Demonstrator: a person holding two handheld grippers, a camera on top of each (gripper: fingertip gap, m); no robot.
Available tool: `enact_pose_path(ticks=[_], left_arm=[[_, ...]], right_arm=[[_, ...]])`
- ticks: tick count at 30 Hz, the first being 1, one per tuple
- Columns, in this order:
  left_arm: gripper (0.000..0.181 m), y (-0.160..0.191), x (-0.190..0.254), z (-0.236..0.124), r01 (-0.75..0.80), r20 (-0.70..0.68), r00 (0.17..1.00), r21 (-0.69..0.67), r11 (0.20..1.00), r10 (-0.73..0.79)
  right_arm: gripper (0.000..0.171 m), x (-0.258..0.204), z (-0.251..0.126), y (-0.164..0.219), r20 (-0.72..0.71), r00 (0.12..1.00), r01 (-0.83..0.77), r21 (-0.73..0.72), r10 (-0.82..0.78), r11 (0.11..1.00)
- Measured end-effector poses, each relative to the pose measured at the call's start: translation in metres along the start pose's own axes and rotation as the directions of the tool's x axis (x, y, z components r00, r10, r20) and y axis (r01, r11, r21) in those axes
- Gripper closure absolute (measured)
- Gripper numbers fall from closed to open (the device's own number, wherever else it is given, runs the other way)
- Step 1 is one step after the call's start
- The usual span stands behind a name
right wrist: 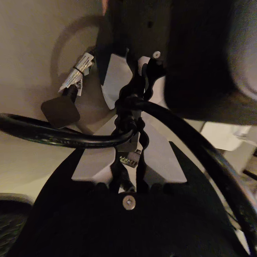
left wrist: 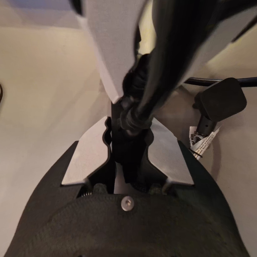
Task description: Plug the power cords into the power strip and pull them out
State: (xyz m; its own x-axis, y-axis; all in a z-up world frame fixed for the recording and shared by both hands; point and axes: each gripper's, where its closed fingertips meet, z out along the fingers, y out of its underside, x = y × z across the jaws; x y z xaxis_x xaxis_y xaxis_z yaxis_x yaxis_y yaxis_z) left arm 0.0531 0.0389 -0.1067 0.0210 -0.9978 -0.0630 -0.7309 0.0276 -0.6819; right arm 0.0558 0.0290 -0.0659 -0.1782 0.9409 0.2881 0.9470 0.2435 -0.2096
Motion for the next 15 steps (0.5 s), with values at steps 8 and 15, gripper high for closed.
enact_pose_path(ticks=[8,15], left_arm=[[0.133,0.0008,-0.0007,-0.0002,0.034,-0.011,0.999,-0.002,0.999,-0.034],[0.132,0.0005,-0.0021,-0.0004,0.017,0.008,1.0,0.0,1.0,-0.017]], right_arm=[[0.154,0.0054,-0.0008,-0.0038,0.45,0.862,-0.301,0.08,0.235,0.95],[0.148,0.0006,-0.003,0.0008,-0.065,0.995,0.073,-0.06,-0.077,0.996]])
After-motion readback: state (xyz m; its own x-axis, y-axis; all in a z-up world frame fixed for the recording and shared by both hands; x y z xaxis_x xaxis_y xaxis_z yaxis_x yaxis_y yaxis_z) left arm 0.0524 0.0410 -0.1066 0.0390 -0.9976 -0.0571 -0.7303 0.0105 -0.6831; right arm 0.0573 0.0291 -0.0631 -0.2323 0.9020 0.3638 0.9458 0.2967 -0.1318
